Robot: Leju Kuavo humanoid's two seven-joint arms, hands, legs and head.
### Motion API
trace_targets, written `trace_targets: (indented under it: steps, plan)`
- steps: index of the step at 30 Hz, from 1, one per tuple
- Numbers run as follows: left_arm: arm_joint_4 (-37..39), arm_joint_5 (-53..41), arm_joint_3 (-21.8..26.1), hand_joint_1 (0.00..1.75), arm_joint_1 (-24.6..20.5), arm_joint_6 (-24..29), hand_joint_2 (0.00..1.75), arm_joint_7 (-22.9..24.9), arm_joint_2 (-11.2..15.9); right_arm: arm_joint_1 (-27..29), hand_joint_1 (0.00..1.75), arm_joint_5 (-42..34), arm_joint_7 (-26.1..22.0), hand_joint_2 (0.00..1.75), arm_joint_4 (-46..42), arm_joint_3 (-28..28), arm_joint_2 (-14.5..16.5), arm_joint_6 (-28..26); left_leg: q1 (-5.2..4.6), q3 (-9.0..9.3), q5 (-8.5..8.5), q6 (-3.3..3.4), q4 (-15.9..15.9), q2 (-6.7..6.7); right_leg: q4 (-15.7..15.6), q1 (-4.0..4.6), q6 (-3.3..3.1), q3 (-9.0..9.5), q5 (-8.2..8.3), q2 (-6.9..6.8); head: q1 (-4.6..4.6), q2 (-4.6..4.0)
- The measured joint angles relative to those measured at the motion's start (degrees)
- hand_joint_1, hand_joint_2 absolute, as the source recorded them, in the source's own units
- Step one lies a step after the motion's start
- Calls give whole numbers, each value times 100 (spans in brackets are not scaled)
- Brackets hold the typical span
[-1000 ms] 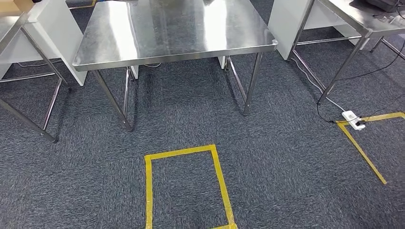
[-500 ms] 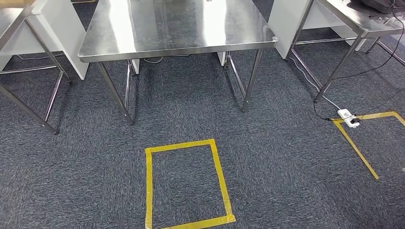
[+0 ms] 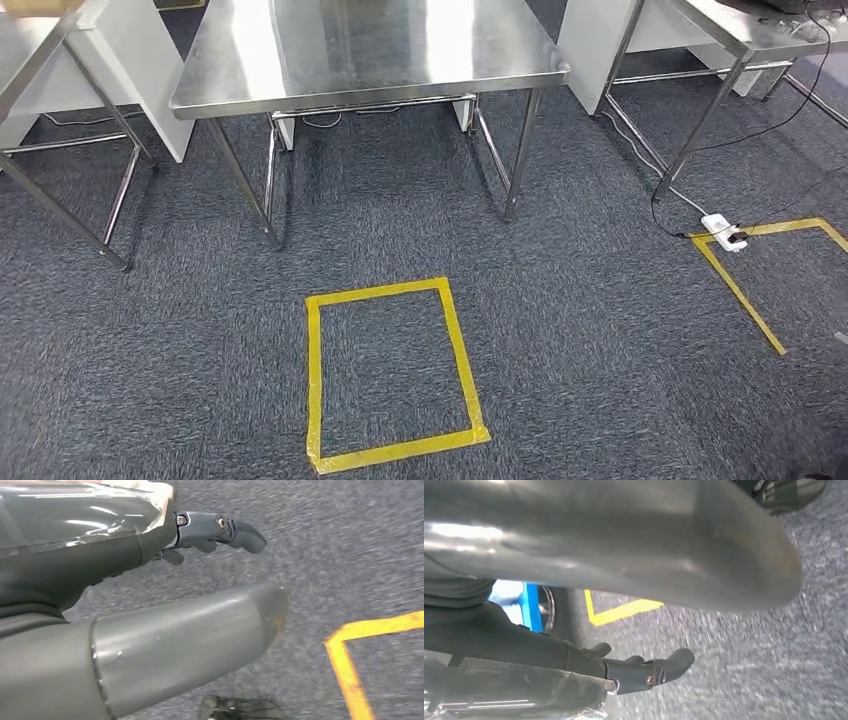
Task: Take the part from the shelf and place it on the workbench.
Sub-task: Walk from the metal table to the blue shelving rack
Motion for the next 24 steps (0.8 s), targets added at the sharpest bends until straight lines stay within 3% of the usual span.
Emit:
trace_targets:
  steps: [1,3,4,5,6,9,11,13,17,20,24]
  plan:
    - [0,7,8,0,11,7,0,5,7,4,0,7,-7,0,1,5,5,1,19,-93,-267,-28,259,-12,-2,-17,-63,-53,58,-14,-9,0]
    - [0,11,20,0,20,20,0,11,18,11,0,13,-12,0,1,10,13,8,39,-319,-831,-71,999,-36,7,14,-120,-155,159,-31,-21,0]
    - [-1,11,26,0,22,27,0,16,23,14,0,13,-15,0,1,10,18,15,49,-385,-964,-88,1304,-45,13,24,-114,-206,205,-34,-22,0]
    - [-1,10,31,0,25,34,0,24,28,17,0,12,-22,0,1,11,23,23,59,-360,-973,-99,1431,-48,23,30,-101,-253,246,-34,-22,0]
    - [-1,10,36,0,28,39,0,36,33,22,0,11,-32,0,1,11,27,32,70,-216,-880,-105,1331,-48,38,30,-85,-306,279,-34,-24,0]
    - [-1,3,38,0,24,47,0,64,51,26,0,5,-67,0,1,13,37,60,93,606,-494,-76,173,-66,109,39,-27,-409,332,-27,-27,0]
    - [-1,-6,39,0,22,54,0,68,62,15,0,2,-80,0,1,15,44,73,72,812,-434,-19,-194,-86,136,70,36,-453,370,-25,-20,0]
    - [-1,-22,40,0,25,68,0,43,66,8,0,-4,-82,0,1,16,48,73,42,766,-398,47,-232,-85,105,98,122,-484,421,-25,-11,0]
    - [-1,-61,40,0,27,101,0,-31,50,10,0,-32,-53,0,1,16,46,51,-16,715,-270,69,-355,-76,1,148,36,-562,334,-29,36,0]
    - [-1,-92,39,0,34,97,0,-48,28,19,0,-47,-44,0,1,16,47,38,-81,671,-222,163,-341,-75,-53,110,170,-574,560,-20,45,0]
    - [-1,-98,39,0,34,90,0,-61,14,24,0,-55,-44,0,1,16,44,36,-115,624,-189,212,-311,-74,-67,77,216,-561,662,-18,47,0]
